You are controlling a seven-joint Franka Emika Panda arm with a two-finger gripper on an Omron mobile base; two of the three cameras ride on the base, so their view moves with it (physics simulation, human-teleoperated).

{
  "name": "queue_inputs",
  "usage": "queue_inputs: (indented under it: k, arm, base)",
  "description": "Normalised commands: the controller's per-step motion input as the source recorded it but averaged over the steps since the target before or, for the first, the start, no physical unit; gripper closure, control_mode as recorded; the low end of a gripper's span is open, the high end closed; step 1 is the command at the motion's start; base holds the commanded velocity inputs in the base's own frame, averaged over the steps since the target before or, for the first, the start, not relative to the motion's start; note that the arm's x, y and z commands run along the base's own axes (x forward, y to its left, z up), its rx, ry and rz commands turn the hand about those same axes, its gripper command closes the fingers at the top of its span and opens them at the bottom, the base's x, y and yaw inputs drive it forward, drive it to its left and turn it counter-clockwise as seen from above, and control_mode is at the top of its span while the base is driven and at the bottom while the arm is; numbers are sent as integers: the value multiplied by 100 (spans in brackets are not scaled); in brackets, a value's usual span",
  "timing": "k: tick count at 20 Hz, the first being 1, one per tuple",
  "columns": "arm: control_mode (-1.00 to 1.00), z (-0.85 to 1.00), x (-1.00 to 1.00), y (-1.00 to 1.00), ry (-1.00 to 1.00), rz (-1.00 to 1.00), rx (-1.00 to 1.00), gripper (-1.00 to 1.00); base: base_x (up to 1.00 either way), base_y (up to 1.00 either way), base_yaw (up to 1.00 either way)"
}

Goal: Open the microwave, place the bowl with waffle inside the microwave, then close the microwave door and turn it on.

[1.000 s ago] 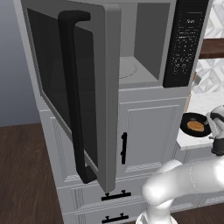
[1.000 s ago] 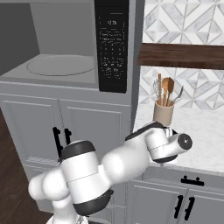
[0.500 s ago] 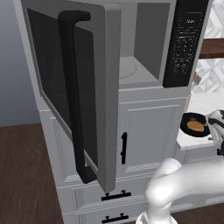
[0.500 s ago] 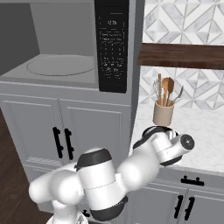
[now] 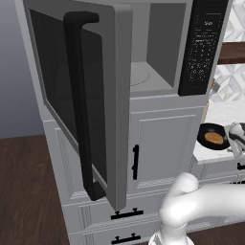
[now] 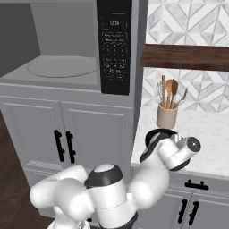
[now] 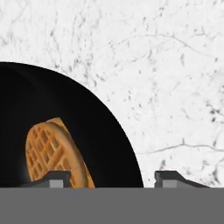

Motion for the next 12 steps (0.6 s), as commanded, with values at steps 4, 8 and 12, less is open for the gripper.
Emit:
queue_inputs:
  k: [4, 8, 12]
  arm:
    - [-100, -9, -10, 0, 2, -1, 0, 100]
    - [-100, -6, -29, 0, 0, -1, 0, 100]
    - [-100, 2, -25, 3, -6, -1, 0, 100]
  base:
    - [0, 0, 0]
    - [0, 0, 0]
    - [0, 0, 0]
